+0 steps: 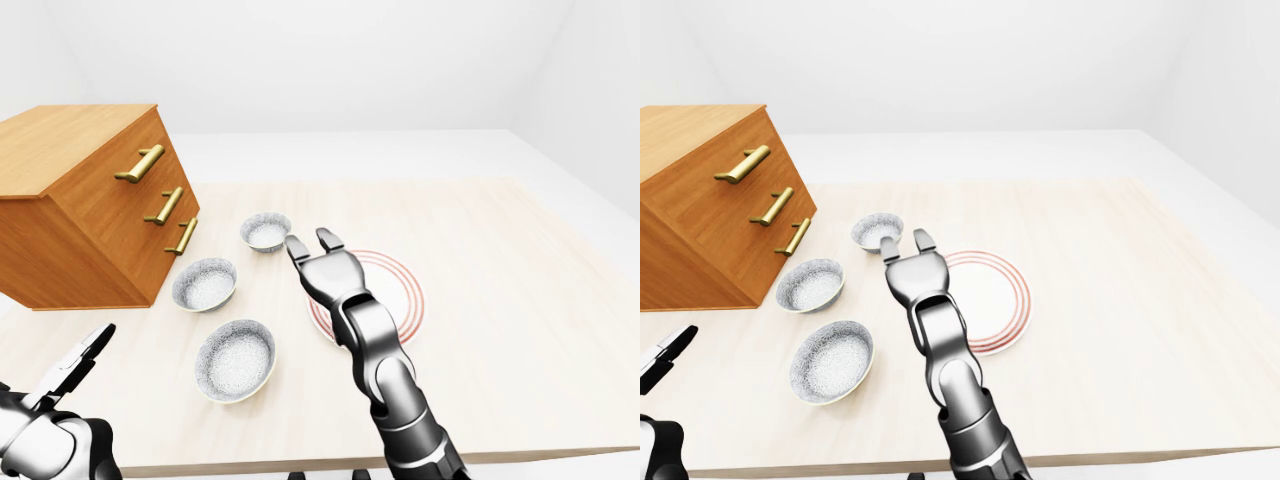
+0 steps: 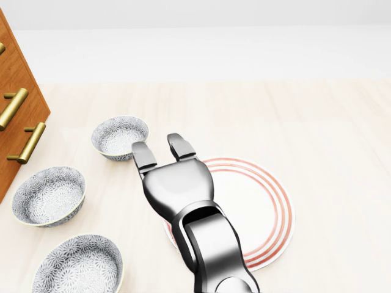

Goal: Put the bowl at the front on the plate.

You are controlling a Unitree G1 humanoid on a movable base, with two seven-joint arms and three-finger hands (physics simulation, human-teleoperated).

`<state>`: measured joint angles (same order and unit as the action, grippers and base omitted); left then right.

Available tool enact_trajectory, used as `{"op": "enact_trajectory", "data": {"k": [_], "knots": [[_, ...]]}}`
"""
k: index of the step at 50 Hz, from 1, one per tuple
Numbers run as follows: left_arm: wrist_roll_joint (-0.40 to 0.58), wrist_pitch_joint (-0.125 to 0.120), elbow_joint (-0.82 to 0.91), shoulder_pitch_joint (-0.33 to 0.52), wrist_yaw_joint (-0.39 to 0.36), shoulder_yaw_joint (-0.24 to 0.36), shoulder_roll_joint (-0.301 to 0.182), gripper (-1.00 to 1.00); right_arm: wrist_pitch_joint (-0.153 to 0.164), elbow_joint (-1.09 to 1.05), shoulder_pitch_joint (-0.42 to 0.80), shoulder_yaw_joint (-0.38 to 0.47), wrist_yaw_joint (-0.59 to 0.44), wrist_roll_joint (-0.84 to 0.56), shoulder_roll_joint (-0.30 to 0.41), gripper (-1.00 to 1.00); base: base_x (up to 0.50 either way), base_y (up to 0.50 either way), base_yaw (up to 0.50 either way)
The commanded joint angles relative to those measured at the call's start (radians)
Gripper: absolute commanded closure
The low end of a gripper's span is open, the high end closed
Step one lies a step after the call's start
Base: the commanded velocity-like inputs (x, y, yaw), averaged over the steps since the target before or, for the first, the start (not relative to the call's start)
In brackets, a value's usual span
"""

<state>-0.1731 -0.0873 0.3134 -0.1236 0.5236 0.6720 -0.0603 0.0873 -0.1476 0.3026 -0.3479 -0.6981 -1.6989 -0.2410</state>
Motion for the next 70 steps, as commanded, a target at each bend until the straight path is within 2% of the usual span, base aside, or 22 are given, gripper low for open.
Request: {"op": "enact_trajectory", "data": {"k": [1, 9, 14, 16, 18, 19, 20, 21, 22, 24, 26, 27, 34, 39, 45, 52, 56, 57, 58, 70], "knots": [[-0.004, 0.0, 0.011, -0.003, 0.0, 0.003, 0.0, -1.0, 0.0, 0.076, 0.025, -0.054, 0.0, -0.014, -0.044, -1.0, 0.0, 0.0, 0.0], [-0.001, 0.0, -0.008, 0.0, 0.0, -0.001, -0.001, -1.0, 0.0, 0.057, 0.005, -0.105, 0.0, -0.06, -0.076, -1.0, 0.0, 0.0, 0.0], [-0.001, 0.0, -0.012, 0.001, 0.0, -0.003, -0.002, -1.0, 0.0, 0.005, -0.03, -0.129, 0.0, -0.053, -0.067, -1.0, 0.0, 0.0, 0.0], [0.0, 0.0, -0.01, 0.0, 0.0, -0.003, -0.001, -1.0, -0.04, -0.021, -0.046, -0.15, 0.0, -0.045, -0.057, -1.0, 0.0, 0.0, 0.0], [0.0, 0.0, -0.006, -0.001, 0.0, -0.003, -0.001, -1.0, -0.061, -0.031, -0.056, -0.167, 0.0, -0.05, -0.06, -1.0, 0.0, 0.0, 0.0], [0.002, 0.0, -0.011, 0.001, 0.0, -0.004, -0.001, -1.0, -0.089, -0.031, -0.063, -0.183, 0.0, -0.042, -0.057, -1.0, 0.0, 0.0, 0.0], [0.003, 0.0, -0.014, 0.001, 0.0, -0.005, -0.001, -1.0, -0.104, -0.031, -0.07, -0.19, 0.0, -0.034, -0.058, -1.0, 0.0, 0.0, 0.0], [0.003, 0.0, -0.015, 0.001, 0.0, -0.005, -0.001, -1.0, -0.116, -0.03, -0.077, -0.196, 0.0, -0.026, -0.06, -1.0, 0.0, 0.0, 0.0], [0.003, 0.0, -0.015, 0.001, 0.0, -0.006, -0.001, -1.0, -0.109, -0.022, -0.075, -0.202, 0.0, -0.067, -0.058, -1.0, 0.0, 0.0, 0.0], [0.003, 0.0, -0.011, -0.002, 0.0, -0.005, -0.001, -1.0, -0.142, -0.02, -0.095, -0.218, 0.0, -0.025, -0.062, -1.0, 0.0, 0.0, 0.0], [0.004, 0.0, -0.008, -0.002, 0.0, -0.004, 0.0, -1.0, -0.134, -0.017, -0.092, -0.231, 0.0, -0.064, -0.065, -1.0, 0.0, 0.0, 0.0], [0.005, 0.0, -0.011, 0.0, 0.0, -0.005, -0.001, -1.0, -0.152, -0.023, -0.098, -0.233, 0.0, -0.031, -0.071, -1.0, 0.0, 0.0, 0.0], [0.008, 0.0, -0.011, 0.001, 0.0, -0.006, 0.0, -1.0, -0.147, -0.026, -0.138, -0.274, 0.0, -0.035, -0.063, -1.0, 0.0, 0.0, 0.0], [0.009, 0.0, -0.009, 0.003, 0.0, -0.004, 0.0, -1.0, -0.17, -0.03, -0.161, -0.279, 0.0, -0.032, -0.029, -1.0, 0.0, 0.0, 0.0], [0.009, 0.0, -0.016, 0.003, 0.0, -0.007, -0.001, -1.0, -0.17, -0.021, -0.191, -0.293, 0.0, -0.008, -0.019, -1.0, 0.0, 0.0, 0.0], [0.004, 0.0, -0.007, 0.001, 0.0, -0.004, -0.001, -1.0, -0.152, -0.037, -0.232, -0.332, 0.0, -0.016, 0.01, -1.0, 0.0, 0.0, 0.0], [0.004, 0.0, 0.0, -0.001, 0.0, -0.003, 0.0, -1.0, -0.148, -0.022, -0.235, -0.322, 0.0, -0.005, 0.025, -1.0, 0.0, 0.0, 0.0], [0.005, 0.0, -0.007, 0.0, 0.0, -0.003, 0.0, -1.0, -0.127, -0.014, -0.237, -0.301, 0.012, 0.013, 0.019, -1.0, 0.0, 0.0, 0.0], [0.005, 0.0, -0.007, 0.0, 0.0, -0.004, 0.0, -1.0, -0.124, -0.013, -0.236, -0.301, 0.014, 0.016, 0.02, -1.0, 0.0, 0.0, 0.0], [0.005, 0.0, -0.007, -0.001, 0.0, -0.004, 0.0, -1.0, -0.118, -0.013, -0.233, -0.305, 0.013, 0.019, 0.024, -1.0, 0.0, 0.0, 0.0]]}}
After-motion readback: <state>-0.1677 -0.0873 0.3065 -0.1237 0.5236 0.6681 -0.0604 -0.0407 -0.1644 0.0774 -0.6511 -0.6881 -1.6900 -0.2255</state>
